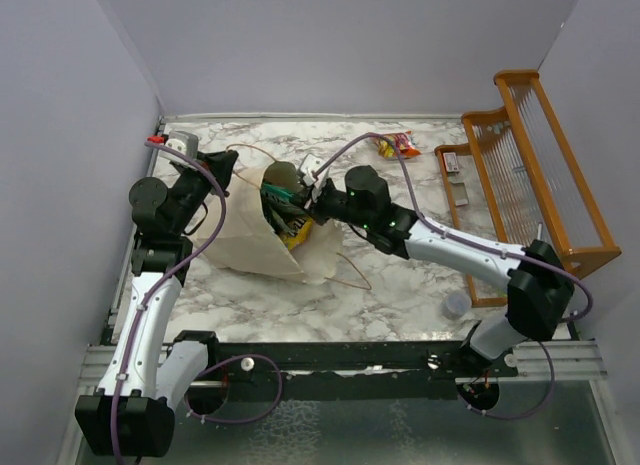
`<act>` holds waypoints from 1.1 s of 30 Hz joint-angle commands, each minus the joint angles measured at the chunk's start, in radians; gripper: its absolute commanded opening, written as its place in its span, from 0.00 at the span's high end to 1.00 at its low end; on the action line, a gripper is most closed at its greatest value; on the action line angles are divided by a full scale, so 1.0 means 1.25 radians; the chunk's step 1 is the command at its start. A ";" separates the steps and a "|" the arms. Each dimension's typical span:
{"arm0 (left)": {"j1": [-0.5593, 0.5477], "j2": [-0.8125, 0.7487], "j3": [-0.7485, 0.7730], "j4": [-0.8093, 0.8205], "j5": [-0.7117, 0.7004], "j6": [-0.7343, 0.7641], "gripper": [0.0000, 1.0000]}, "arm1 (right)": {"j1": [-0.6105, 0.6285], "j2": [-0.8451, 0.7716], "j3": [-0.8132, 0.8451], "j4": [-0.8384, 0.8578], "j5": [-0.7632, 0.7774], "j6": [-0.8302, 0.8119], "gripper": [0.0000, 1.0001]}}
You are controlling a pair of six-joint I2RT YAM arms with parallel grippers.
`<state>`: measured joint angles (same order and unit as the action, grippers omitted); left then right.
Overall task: Take the snacks out of the paper bag
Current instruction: Take out the snack from the paper bag.
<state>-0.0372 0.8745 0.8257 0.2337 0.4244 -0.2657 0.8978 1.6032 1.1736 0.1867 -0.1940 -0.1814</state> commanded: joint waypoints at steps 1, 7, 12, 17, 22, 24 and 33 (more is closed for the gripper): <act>-0.003 -0.018 0.008 -0.007 -0.038 0.012 1.00 | 0.006 -0.094 -0.038 0.072 0.059 0.067 0.99; -0.003 -0.022 0.013 -0.028 -0.084 0.015 1.00 | 0.005 -0.194 -0.098 0.078 0.048 0.106 0.99; -0.002 -0.022 0.014 -0.029 -0.083 0.014 1.00 | 0.005 -0.225 -0.128 0.116 0.087 0.129 0.99; -0.002 -0.022 0.014 -0.032 -0.091 0.015 1.00 | 0.005 -0.223 -0.064 0.041 0.096 0.152 0.99; -0.002 -0.023 0.015 -0.034 -0.097 0.018 1.00 | 0.005 -0.277 -0.064 0.015 0.122 0.189 0.99; -0.002 -0.022 0.016 -0.034 -0.098 0.018 1.00 | 0.005 -0.306 -0.057 -0.011 0.119 0.200 0.99; -0.002 -0.024 0.019 -0.043 -0.111 0.023 1.00 | 0.006 -0.446 -0.041 -0.142 0.196 0.197 0.99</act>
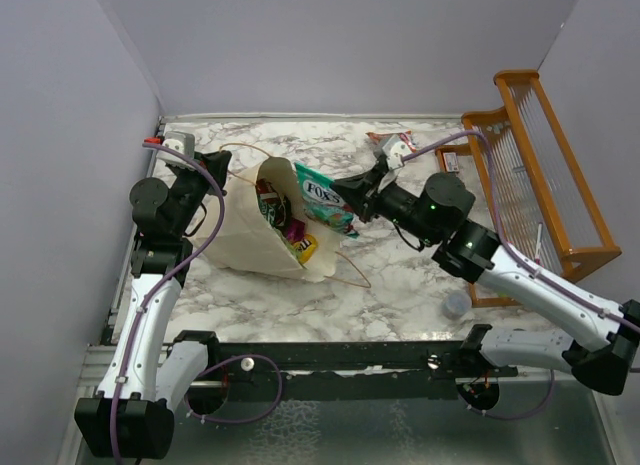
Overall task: Take the snacks out of the paper bag
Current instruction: Take out the snack from the paper bag, then place the snack at the center of the board.
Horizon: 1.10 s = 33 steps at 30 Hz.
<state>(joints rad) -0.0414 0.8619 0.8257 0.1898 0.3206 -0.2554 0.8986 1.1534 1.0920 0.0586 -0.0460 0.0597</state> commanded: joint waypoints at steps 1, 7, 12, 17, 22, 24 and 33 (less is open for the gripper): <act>0.001 -0.015 0.019 -0.007 -0.028 0.014 1.00 | 0.005 -0.105 0.024 -0.054 0.097 -0.001 0.99; 0.001 -0.009 0.022 -0.008 -0.021 0.010 1.00 | 0.004 -0.198 0.001 -0.103 0.286 -0.059 0.99; 0.001 -0.006 0.021 -0.006 -0.020 0.010 1.00 | 0.001 -0.219 -0.088 -0.035 0.406 -0.125 0.99; 0.001 -0.004 0.018 -0.003 -0.018 0.009 1.00 | -0.140 -0.139 -0.128 0.002 0.321 -0.100 0.99; 0.001 -0.006 0.017 -0.001 -0.018 0.009 1.00 | -0.359 -0.002 -0.149 0.076 0.136 -0.045 0.99; 0.001 -0.006 0.017 -0.001 -0.015 0.008 1.00 | -0.402 0.064 -0.151 0.121 0.145 -0.044 0.99; 0.001 -0.009 0.020 0.001 -0.003 0.001 1.00 | -0.510 0.294 -0.056 0.197 0.190 -0.188 0.99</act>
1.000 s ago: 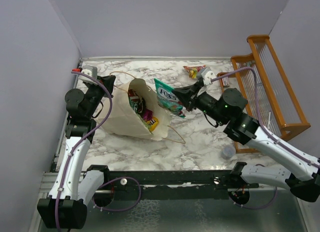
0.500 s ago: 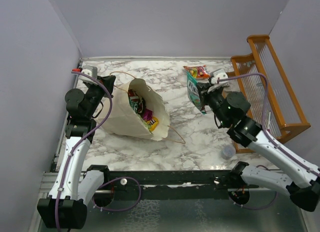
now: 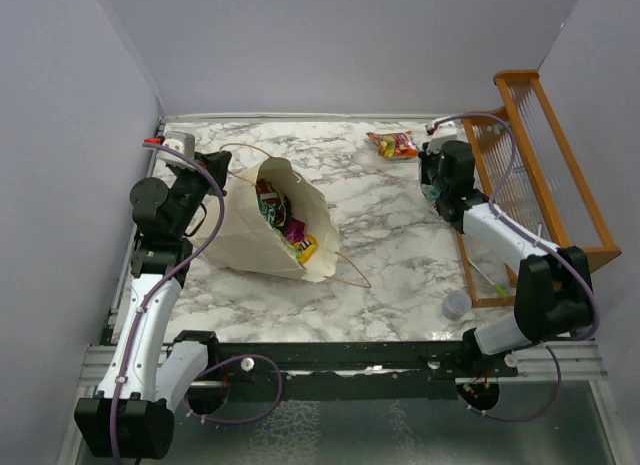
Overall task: Take the snacks out of the paper bag
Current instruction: Place the snack at the center of the board.
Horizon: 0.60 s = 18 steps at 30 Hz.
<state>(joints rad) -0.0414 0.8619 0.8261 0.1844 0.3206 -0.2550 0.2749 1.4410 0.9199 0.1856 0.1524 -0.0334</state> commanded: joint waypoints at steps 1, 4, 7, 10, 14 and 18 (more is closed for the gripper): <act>0.001 -0.011 0.019 0.005 -0.004 0.001 1.00 | -0.012 0.086 0.091 0.103 0.039 -0.154 0.99; 0.000 -0.014 0.020 0.004 -0.005 0.001 1.00 | -0.011 0.156 0.105 0.119 0.092 -0.206 0.99; 0.000 -0.013 0.021 0.004 -0.002 0.001 1.00 | -0.002 0.215 0.108 0.106 0.047 -0.200 0.99; 0.000 -0.012 0.021 0.004 -0.001 0.000 1.00 | 0.041 0.283 0.128 0.077 0.054 -0.197 0.99; -0.002 -0.008 0.021 0.004 -0.001 0.000 1.00 | 0.125 0.334 0.119 0.087 0.070 -0.206 0.99; -0.001 -0.005 0.020 0.005 0.000 0.000 1.00 | 0.142 0.352 0.099 0.080 0.054 -0.144 0.99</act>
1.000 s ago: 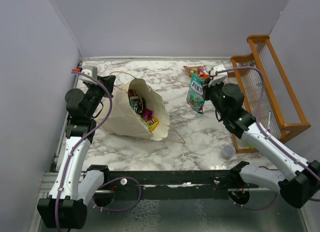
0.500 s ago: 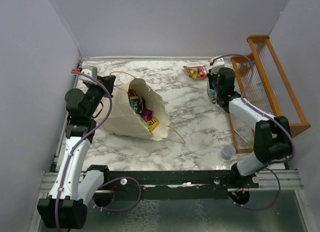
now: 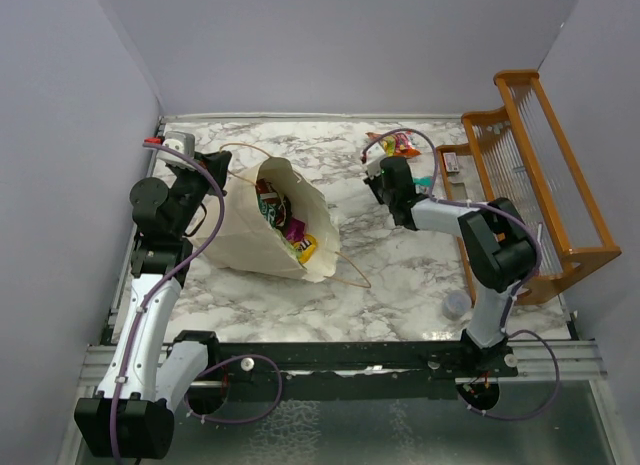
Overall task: Take the snacks out of the paper bag
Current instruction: Place the snack at the center of the board.
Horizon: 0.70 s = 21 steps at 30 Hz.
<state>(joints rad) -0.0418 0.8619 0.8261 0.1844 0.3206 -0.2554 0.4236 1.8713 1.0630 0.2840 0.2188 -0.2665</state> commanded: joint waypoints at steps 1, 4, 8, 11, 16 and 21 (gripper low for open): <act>-0.001 -0.005 0.020 0.005 0.003 0.000 1.00 | 0.023 0.009 -0.022 0.005 -0.002 0.052 0.99; -0.001 -0.004 0.019 0.013 0.024 0.001 1.00 | 0.022 0.014 -0.006 -0.042 -0.002 0.077 0.92; -0.001 -0.004 0.017 0.024 0.073 0.018 1.00 | 0.022 -0.029 0.028 -0.143 -0.012 0.140 0.52; -0.001 -0.010 0.011 0.027 0.137 0.074 1.00 | 0.021 -0.124 -0.013 -0.176 -0.072 0.221 0.37; -0.002 -0.026 0.003 0.003 0.152 0.145 1.00 | 0.021 -0.341 -0.208 -0.099 -0.225 0.274 0.25; -0.015 -0.038 -0.006 0.013 0.234 0.159 1.00 | 0.021 -0.480 -0.272 -0.130 -0.385 0.259 0.22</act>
<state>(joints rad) -0.0433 0.8436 0.8261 0.1852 0.5068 -0.1139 0.4503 1.3586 0.7692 0.1314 -0.0196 0.0406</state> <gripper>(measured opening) 0.029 0.780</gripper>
